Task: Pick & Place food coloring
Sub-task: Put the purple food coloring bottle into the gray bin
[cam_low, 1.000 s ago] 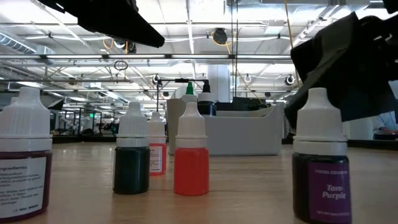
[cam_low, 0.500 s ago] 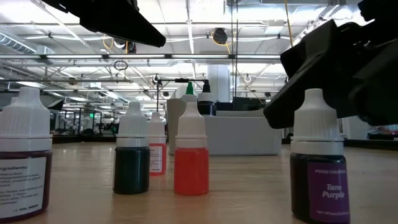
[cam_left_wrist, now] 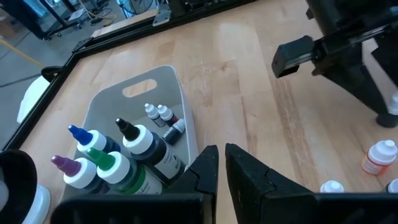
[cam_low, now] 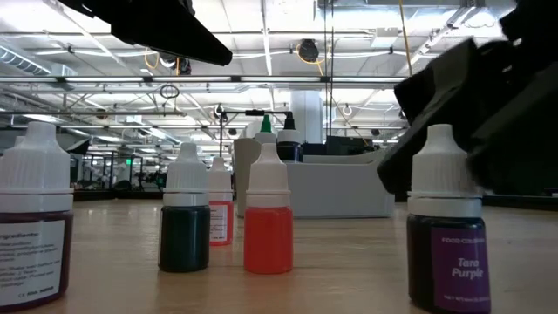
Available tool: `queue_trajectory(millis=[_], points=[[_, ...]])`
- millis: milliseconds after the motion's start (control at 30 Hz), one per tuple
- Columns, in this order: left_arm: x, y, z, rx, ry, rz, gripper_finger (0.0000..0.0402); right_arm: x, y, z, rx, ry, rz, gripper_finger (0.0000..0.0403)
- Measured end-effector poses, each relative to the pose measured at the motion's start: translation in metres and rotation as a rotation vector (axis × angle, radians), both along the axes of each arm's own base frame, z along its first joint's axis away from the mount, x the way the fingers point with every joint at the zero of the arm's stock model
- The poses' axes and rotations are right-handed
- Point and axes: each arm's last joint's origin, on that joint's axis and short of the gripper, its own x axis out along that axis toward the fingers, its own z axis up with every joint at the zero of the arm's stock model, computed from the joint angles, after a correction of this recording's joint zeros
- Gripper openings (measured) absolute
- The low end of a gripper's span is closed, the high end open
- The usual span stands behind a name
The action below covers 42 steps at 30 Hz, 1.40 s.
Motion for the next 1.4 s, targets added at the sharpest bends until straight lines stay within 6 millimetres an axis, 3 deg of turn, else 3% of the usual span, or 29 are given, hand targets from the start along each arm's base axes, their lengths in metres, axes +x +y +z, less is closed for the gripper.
queue_trajectory(millis=[367, 733, 1233, 1400], points=[[0.0009, -0.0006, 0.0016, 0.001, -0.016, -0.006, 0.0037, 0.0025, -0.0036, 0.0002, -0.008, -0.016, 0.0, 0.0106], [0.0009, -0.0006, 0.0016, -0.02, -0.02, 0.003, 0.0037, 0.0046, -0.002, 0.0056, -0.035, -0.068, 0.055, 0.0009], [0.0003, -0.0015, 0.0015, -0.03, -0.019, 0.006, 0.0037, 0.0034, -0.0044, 0.0012, 0.001, 0.0, 0.048, 0.0123], [0.0004, -0.0014, 0.0015, -0.029, -0.02, 0.005, 0.0037, 0.004, -0.0052, 0.0011, 0.006, 0.002, 0.042, 0.0144]])
